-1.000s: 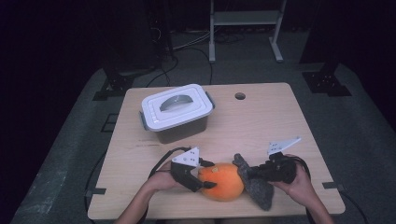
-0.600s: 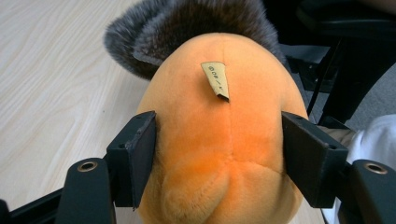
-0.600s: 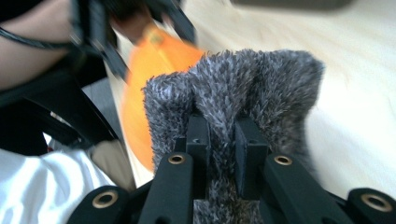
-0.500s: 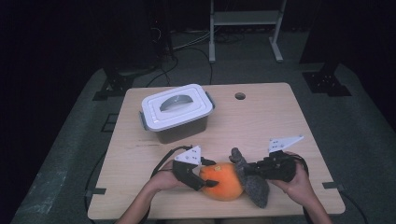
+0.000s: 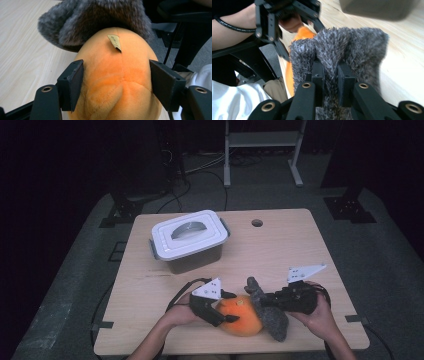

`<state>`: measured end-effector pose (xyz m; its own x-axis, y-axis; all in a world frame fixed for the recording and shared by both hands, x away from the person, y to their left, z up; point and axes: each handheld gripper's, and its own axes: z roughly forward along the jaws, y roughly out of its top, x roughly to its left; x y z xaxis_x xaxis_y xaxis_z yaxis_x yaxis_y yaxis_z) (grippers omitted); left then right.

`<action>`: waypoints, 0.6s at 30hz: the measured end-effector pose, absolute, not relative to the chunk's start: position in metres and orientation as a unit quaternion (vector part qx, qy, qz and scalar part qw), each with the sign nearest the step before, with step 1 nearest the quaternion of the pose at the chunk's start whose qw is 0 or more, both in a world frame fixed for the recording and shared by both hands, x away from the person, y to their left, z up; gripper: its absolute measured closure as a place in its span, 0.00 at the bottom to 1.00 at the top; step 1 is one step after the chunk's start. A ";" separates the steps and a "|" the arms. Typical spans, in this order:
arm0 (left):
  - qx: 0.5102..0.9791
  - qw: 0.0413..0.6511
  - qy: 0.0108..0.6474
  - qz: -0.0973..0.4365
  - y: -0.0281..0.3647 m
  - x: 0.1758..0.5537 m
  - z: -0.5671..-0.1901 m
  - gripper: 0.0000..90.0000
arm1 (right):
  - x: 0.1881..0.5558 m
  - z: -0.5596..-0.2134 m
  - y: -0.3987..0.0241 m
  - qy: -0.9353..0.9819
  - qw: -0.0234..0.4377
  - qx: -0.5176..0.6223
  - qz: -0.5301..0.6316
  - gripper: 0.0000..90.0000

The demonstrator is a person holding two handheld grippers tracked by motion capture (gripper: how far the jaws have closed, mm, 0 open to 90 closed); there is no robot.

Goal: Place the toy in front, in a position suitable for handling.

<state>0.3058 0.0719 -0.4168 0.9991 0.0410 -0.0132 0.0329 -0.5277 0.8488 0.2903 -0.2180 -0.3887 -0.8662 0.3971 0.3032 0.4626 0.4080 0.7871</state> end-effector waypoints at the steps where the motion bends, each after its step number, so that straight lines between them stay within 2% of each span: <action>1: 0.874 0.486 0.021 0.004 0.072 0.306 -0.417 0.34 | 0.290 -0.390 -0.214 -0.845 0.032 -0.251 -0.471 0.86; 6: 0.871 0.491 0.022 -0.009 0.073 0.307 -0.418 0.30 | 0.289 -0.401 -0.213 -0.851 0.036 -0.253 -0.458 0.86; 12: 0.875 0.483 0.036 -0.023 0.082 0.310 -0.419 0.17 | 0.290 -0.406 -0.223 -0.851 0.036 -0.265 -0.451 0.86; 16: 0.876 0.479 0.043 -0.030 0.084 0.313 -0.427 0.19 | 0.292 -0.408 -0.229 -0.849 0.038 -0.273 -0.451 0.86; 18: 0.874 0.484 0.041 -0.029 0.084 0.313 -0.427 0.27 | 0.292 -0.409 -0.230 -0.848 0.040 -0.277 -0.450 0.86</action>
<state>0.3133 0.0839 -0.4266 0.9949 0.0440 -0.0903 0.0999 -0.5289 0.8428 0.2924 -0.2301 -0.4087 -0.8430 0.4344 0.3171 0.5061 0.4411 0.7412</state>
